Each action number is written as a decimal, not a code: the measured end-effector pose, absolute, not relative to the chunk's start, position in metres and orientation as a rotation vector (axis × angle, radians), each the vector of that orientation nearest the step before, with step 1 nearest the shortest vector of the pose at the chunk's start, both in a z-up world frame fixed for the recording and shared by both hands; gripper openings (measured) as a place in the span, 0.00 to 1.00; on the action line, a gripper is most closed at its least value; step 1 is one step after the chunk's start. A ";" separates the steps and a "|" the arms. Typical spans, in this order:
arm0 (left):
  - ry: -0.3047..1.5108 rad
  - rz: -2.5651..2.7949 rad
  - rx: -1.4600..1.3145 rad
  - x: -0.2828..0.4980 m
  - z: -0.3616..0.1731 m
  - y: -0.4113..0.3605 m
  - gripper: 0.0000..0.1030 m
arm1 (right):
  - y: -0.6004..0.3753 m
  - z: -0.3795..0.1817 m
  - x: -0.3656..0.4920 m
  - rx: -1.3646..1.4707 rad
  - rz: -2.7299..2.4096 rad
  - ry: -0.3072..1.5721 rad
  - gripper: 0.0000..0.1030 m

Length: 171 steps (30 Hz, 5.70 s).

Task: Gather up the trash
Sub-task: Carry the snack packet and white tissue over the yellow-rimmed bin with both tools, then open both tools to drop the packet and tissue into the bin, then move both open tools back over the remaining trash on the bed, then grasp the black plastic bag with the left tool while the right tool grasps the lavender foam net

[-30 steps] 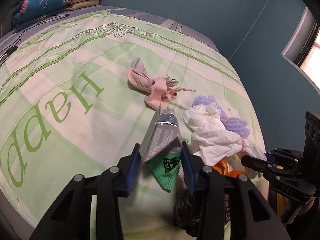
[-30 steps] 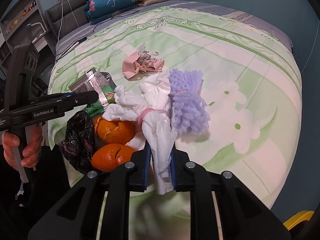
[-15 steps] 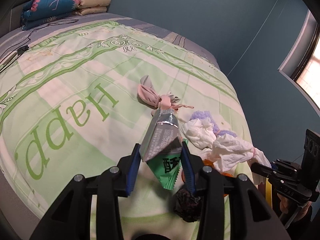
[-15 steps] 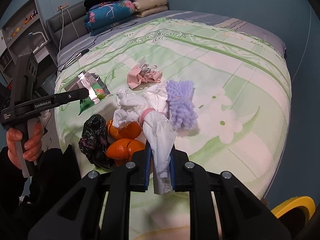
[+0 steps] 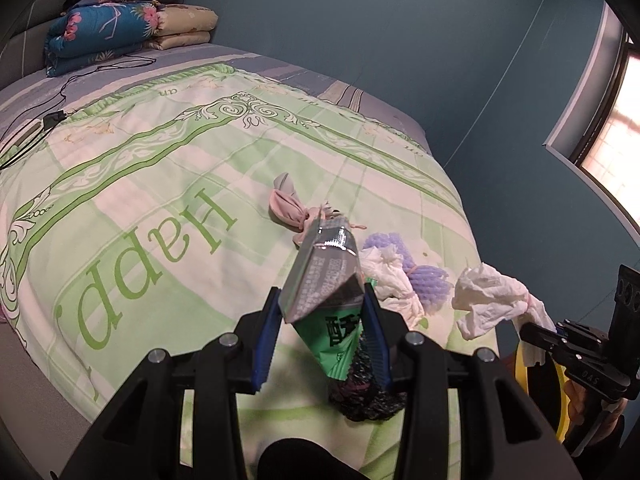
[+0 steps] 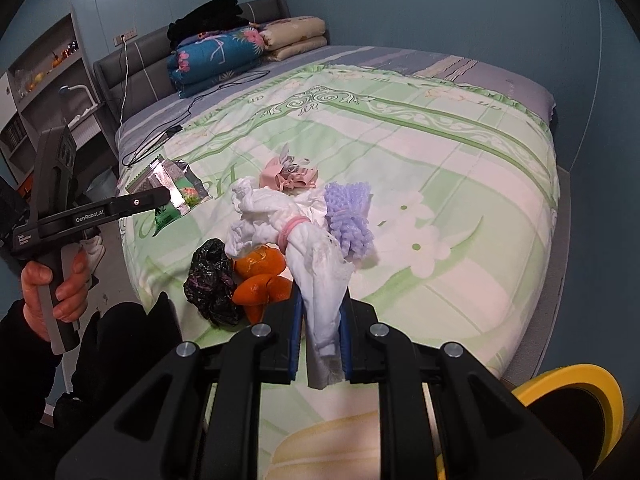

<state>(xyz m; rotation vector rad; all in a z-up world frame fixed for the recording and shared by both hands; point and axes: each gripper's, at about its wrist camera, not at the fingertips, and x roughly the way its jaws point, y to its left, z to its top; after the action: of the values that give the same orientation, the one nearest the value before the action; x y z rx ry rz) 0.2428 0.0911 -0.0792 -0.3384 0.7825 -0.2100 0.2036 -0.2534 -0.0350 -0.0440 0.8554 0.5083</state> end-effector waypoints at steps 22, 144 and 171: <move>0.726 -0.286 -0.299 0.213 -0.043 0.046 0.36 | -0.313 0.002 0.162 0.046 0.413 0.761 0.14; 0.790 -0.506 -0.069 0.183 -0.036 -0.095 0.89 | -0.416 0.033 0.126 0.219 0.175 0.713 0.67; 0.873 -0.332 -0.190 0.223 -0.098 0.023 0.89 | -0.255 -0.045 0.272 0.080 0.388 0.961 0.70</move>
<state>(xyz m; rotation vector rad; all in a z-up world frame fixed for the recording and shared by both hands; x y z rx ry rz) 0.2233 0.0226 -0.0979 -0.1899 0.8727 -0.3317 0.2722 -0.2555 -0.0451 0.0800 0.9613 0.3877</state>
